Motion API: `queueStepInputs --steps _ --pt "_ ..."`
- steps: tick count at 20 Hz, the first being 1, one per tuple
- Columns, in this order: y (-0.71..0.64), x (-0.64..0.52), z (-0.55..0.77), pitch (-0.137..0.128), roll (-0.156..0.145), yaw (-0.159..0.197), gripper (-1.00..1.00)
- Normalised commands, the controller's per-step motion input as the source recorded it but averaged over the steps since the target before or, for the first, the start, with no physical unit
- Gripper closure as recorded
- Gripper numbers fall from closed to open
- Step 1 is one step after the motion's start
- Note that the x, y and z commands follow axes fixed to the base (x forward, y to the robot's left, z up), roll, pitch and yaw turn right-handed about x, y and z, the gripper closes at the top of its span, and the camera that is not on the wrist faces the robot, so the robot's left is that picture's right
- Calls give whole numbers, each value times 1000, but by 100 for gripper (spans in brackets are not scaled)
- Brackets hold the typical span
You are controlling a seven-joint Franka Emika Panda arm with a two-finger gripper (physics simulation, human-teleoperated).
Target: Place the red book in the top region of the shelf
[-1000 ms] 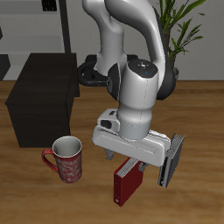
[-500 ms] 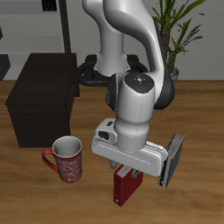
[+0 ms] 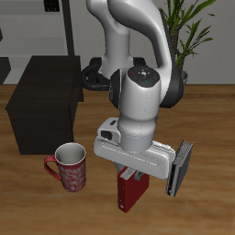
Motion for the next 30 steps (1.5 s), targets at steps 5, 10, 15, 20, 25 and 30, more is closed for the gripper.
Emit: queueStepInputs --steps 5,10,15,20,25,30 --pt "37 -392 698 -112 39 85 100" --pt "-76 -520 757 -97 17 60 100" --pt "-129 -631 792 -74 34 46 100" --pt "-208 -503 549 -55 -17 19 100" --pt "-144 -474 396 -32 4 28 100" --pt "-137 -438 258 -48 6 24 100"
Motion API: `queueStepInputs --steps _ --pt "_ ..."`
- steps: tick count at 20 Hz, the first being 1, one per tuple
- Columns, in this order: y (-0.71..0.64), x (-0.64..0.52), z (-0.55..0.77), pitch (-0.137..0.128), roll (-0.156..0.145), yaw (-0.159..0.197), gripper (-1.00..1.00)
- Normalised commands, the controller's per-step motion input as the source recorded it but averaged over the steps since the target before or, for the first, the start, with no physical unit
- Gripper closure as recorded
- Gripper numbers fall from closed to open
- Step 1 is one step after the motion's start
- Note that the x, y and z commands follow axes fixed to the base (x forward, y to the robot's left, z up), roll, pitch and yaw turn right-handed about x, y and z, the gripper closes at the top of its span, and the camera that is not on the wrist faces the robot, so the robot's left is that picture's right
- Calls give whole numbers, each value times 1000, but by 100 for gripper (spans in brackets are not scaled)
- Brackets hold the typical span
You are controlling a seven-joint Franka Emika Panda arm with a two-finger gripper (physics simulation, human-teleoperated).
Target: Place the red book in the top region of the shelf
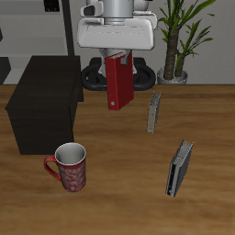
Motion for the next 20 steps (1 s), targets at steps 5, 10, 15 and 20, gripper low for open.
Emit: queueStepInputs --steps 5,10,15,20 --pt "-126 -296 82 2 -19 14 100" --pt "-49 -453 -30 5 2 40 100" --pt "-166 -459 -76 16 -17 3 100" --pt "-163 -368 -132 3 -8 -7 100"
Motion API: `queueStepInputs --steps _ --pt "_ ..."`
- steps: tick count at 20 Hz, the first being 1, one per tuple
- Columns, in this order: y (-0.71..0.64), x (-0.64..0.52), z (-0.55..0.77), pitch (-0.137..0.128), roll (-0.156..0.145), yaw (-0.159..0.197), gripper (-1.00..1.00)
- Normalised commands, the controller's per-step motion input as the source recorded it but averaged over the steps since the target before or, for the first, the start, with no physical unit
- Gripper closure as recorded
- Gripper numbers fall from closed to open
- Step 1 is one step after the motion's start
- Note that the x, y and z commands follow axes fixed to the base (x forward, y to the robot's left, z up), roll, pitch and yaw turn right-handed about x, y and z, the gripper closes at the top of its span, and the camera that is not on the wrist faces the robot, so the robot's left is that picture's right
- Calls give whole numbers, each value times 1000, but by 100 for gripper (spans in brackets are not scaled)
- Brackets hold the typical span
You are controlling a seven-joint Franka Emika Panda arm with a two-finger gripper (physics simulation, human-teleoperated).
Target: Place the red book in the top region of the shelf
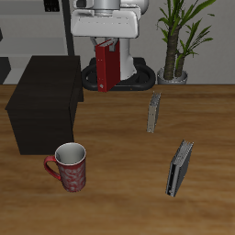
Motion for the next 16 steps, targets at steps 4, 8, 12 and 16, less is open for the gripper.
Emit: queueStepInputs --steps 4,8,12,16 --pt "-114 -316 -110 14 -14 -10 100" --pt "30 -245 -60 -1 4 23 100" --pt "98 -412 16 2 9 66 100" --pt "42 -314 12 -26 -36 112 100"
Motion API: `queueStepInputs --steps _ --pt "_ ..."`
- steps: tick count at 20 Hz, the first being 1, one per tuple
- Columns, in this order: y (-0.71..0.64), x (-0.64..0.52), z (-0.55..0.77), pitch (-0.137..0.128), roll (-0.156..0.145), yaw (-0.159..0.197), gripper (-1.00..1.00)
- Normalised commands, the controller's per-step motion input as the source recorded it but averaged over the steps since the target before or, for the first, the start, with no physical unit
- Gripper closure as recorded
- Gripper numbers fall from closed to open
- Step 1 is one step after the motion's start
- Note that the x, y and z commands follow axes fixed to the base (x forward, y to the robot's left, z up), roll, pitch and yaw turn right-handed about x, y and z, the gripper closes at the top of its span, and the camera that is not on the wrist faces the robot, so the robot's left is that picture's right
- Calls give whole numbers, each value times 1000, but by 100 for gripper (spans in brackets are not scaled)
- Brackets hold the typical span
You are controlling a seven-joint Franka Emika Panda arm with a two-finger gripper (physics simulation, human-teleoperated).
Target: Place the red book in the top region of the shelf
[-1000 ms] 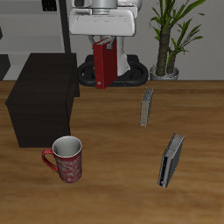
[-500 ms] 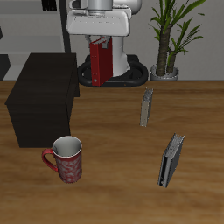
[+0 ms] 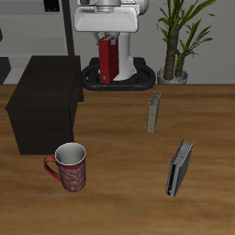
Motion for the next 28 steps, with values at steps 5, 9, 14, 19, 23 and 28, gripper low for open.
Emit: queueStepInputs --steps 5,9,14,19,23,28 --pt "-51 -174 -60 -5 -28 102 100" --pt "-121 -103 -148 23 -40 70 100" --pt "-192 24 -35 -47 -124 155 100" --pt "-62 144 -179 36 -119 112 100" --pt "179 106 -142 17 -85 135 100" --pt "114 153 -138 44 -73 60 100"
